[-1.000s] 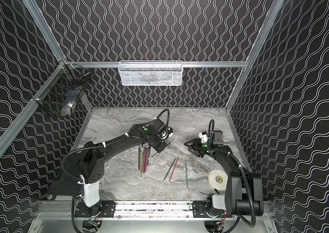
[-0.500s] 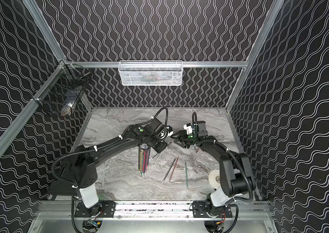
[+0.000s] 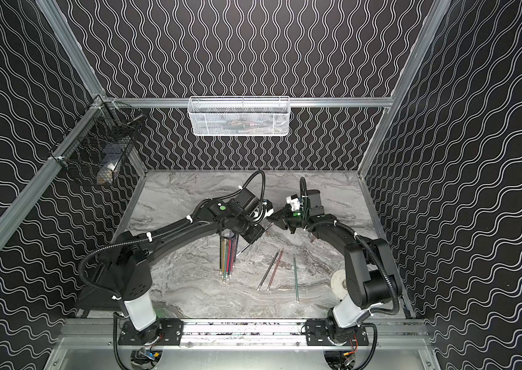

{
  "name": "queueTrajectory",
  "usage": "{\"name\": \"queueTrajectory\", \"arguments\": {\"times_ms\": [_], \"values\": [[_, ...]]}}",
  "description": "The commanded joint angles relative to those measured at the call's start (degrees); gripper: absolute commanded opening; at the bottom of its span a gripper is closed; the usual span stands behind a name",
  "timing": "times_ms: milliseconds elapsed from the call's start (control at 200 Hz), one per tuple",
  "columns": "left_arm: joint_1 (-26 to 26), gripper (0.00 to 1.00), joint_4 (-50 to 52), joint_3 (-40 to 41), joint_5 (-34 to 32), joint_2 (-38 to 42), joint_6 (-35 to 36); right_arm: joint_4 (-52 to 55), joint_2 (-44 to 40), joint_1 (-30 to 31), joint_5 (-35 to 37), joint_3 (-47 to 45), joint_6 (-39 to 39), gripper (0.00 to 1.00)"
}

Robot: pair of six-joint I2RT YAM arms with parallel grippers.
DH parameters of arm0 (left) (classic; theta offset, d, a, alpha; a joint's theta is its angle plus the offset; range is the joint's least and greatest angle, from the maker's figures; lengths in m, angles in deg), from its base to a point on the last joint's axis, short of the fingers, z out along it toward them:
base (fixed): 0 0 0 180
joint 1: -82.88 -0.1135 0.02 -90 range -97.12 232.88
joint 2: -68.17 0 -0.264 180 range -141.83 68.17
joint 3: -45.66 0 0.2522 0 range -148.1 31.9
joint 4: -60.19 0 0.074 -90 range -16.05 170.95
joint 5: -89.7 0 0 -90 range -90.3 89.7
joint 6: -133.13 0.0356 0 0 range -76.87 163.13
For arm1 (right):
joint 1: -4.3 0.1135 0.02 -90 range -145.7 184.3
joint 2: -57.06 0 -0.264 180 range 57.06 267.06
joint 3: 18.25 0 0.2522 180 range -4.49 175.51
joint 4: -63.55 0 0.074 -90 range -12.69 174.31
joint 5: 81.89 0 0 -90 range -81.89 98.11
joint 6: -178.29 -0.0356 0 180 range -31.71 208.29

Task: Remove the protective cover of the pencils
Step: Remove the protective sleeve from the pencil.

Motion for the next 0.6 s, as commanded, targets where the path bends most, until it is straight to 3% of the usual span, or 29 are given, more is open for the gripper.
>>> {"name": "queueTrajectory", "arguments": {"times_ms": [0,110,250,400,595], "values": [[0.1,0.17,1.3,0.9,-0.6,1.0,1.5,0.2,-1.2,-0.2,0.8,1.3,-0.9,0.00],[0.1,0.32,1.2,2.5,-1.0,1.7,1.6,0.8,-1.7,-0.9,0.4,1.9,-1.0,0.00],[0.1,0.32,1.3,4.6,-1.9,2.3,1.8,1.5,-2.2,-2.5,-0.4,2.4,-0.7,0.00],[0.1,0.27,1.1,6.5,-1.7,3.8,1.3,4.9,-2.8,-3.7,0.3,3.5,1.8,0.00],[0.1,0.30,2.2,5.4,-1.8,4.2,1.2,8.0,-2.5,-3.7,2.0,4.3,4.3,0.00]]}}
